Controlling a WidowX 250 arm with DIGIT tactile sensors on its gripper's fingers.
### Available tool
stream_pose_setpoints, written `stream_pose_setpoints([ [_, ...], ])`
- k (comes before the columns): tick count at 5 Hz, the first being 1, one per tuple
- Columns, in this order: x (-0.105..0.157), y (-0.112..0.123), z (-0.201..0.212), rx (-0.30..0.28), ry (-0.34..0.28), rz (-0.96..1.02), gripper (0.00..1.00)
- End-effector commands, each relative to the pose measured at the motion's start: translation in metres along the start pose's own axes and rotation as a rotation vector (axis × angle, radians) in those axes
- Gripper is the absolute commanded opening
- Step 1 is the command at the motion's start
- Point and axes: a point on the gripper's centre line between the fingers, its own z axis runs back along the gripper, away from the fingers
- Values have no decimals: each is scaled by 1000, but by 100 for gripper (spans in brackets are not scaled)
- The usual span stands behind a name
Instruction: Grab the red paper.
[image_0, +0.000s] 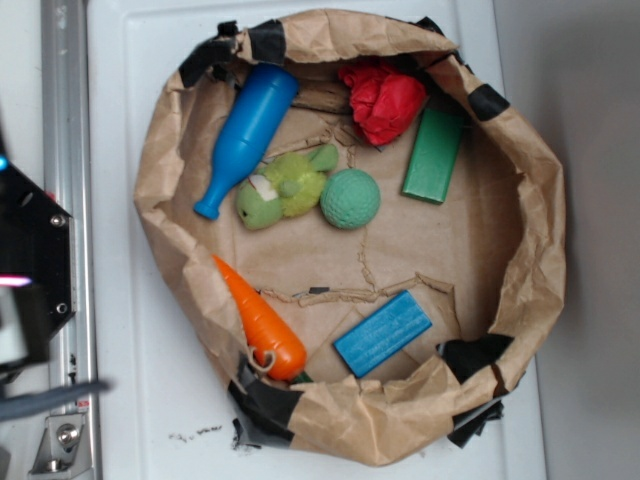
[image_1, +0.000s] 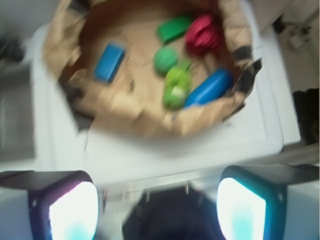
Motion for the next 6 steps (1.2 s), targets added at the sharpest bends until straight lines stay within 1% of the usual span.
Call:
stream_pose_setpoints([
  [1, 45, -3, -43, 24, -124, 176, 100],
  [2, 66, -8, -79, 34, -142, 300, 100],
  [3, 86, -4, -113, 50, -130, 447, 100],
  [4, 103, 8, -134, 125, -114, 471, 100],
  [5, 113, 33, -141, 190, -112, 457, 100],
  [6, 111, 46, -134, 235, -116, 411, 100],
])
